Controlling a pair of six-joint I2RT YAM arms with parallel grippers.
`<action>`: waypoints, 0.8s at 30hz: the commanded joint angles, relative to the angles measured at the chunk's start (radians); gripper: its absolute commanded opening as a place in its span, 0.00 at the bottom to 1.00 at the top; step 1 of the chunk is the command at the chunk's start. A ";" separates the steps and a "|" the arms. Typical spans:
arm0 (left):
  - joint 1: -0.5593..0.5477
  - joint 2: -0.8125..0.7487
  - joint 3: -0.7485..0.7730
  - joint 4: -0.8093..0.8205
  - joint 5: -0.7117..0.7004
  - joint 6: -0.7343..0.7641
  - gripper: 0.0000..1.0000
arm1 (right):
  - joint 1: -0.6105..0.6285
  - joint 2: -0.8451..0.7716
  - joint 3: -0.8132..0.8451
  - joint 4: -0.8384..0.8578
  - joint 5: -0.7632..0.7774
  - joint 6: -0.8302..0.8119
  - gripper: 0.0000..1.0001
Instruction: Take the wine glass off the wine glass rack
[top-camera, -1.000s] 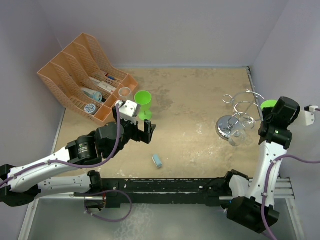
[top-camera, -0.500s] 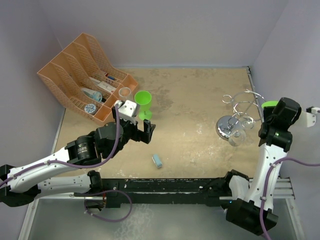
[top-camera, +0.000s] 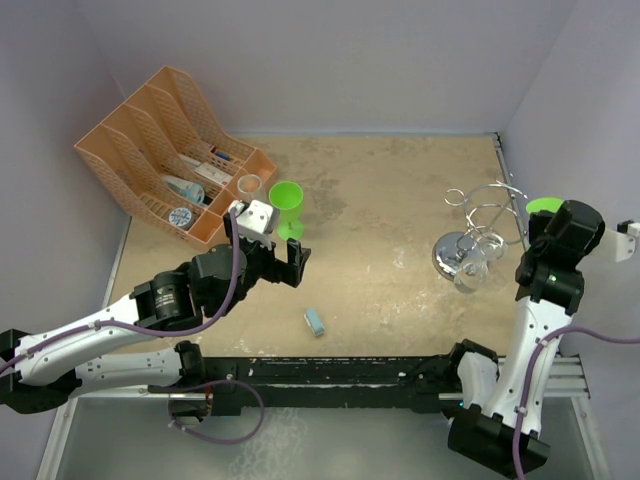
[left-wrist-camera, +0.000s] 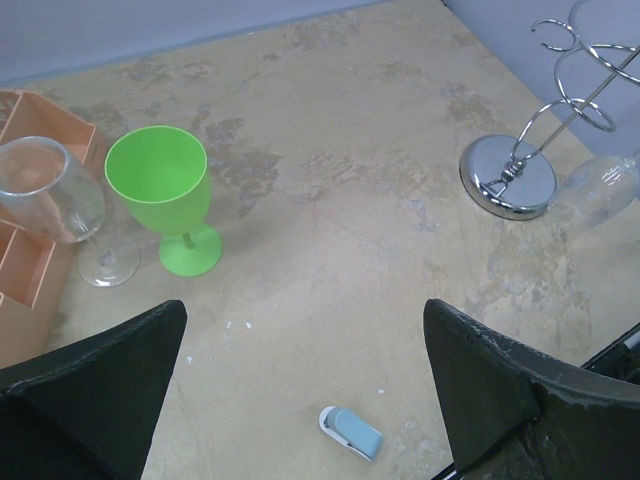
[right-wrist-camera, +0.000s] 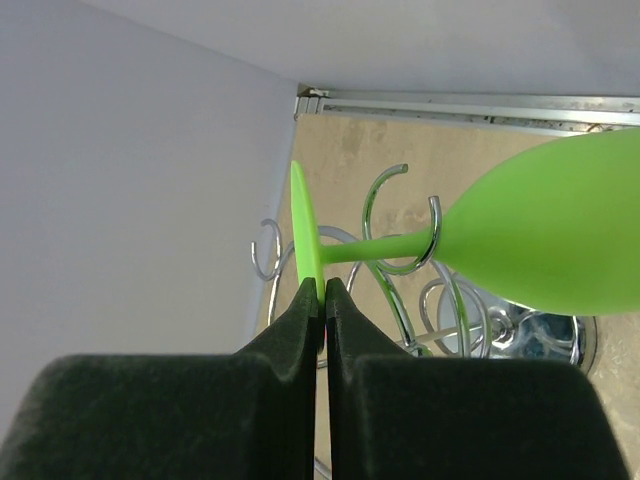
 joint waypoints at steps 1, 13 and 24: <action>-0.003 -0.012 0.001 0.018 -0.021 0.023 1.00 | -0.003 -0.011 0.018 0.050 0.019 0.040 0.00; -0.003 -0.016 0.000 0.018 -0.027 0.024 1.00 | -0.003 0.027 0.006 0.093 0.101 0.080 0.00; -0.003 -0.012 0.001 0.016 -0.029 0.024 1.00 | -0.005 0.063 -0.006 0.107 0.168 0.117 0.00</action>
